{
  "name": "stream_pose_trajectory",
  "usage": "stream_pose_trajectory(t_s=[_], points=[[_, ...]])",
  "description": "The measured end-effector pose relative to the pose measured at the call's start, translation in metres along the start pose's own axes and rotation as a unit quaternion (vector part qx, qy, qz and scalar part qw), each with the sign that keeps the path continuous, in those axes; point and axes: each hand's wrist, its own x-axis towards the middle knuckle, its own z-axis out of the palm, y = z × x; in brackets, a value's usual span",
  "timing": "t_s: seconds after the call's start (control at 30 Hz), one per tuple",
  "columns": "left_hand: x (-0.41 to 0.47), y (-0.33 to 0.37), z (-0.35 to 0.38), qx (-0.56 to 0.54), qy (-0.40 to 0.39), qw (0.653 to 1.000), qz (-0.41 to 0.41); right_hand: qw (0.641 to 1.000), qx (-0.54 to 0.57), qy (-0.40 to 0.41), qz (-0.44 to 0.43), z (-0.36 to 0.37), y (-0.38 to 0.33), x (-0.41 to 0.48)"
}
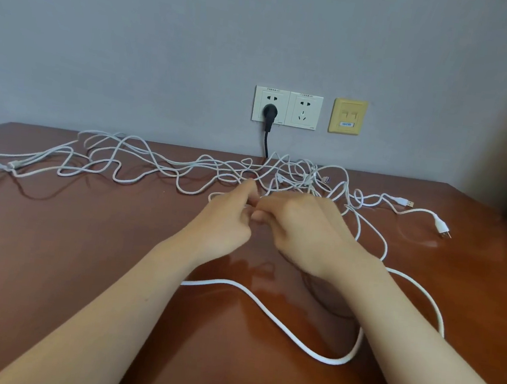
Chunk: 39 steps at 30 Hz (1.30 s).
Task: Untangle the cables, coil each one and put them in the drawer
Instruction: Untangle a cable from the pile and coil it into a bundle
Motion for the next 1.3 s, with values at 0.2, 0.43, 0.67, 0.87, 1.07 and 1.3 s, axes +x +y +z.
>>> stream_pose_trajectory(t_s=[0.2, 0.43, 0.67, 0.87, 1.07, 1.3], points=[[-0.002, 0.002, 0.003, -0.042, -0.047, 0.998, 0.021, 0.993, 0.044, 0.054, 0.100, -0.001, 0.019, 0.001], [-0.002, 0.008, 0.008, -0.135, -0.051, 0.989, 0.038, 0.852, 0.451, 0.024, 0.264, 0.000, 0.037, 0.003], [0.000, 0.009, 0.006, -0.203, -0.037, 0.976, 0.065, 0.735, 0.596, -0.070, 0.316, 0.010, 0.038, 0.002], [-0.001, 0.017, 0.004, -0.196, 0.028, 0.978, 0.071, 0.713, 0.633, -0.055, 0.297, 0.023, 0.038, 0.004], [0.006, 0.010, 0.004, -0.145, 0.129, 0.981, 0.016, 0.907, 0.362, -0.003, 0.215, 0.026, 0.010, 0.007], [0.004, -0.004, 0.000, 0.065, 0.083, 0.994, 0.009, 0.999, 0.027, -0.006, -0.029, 0.016, -0.003, -0.001]])
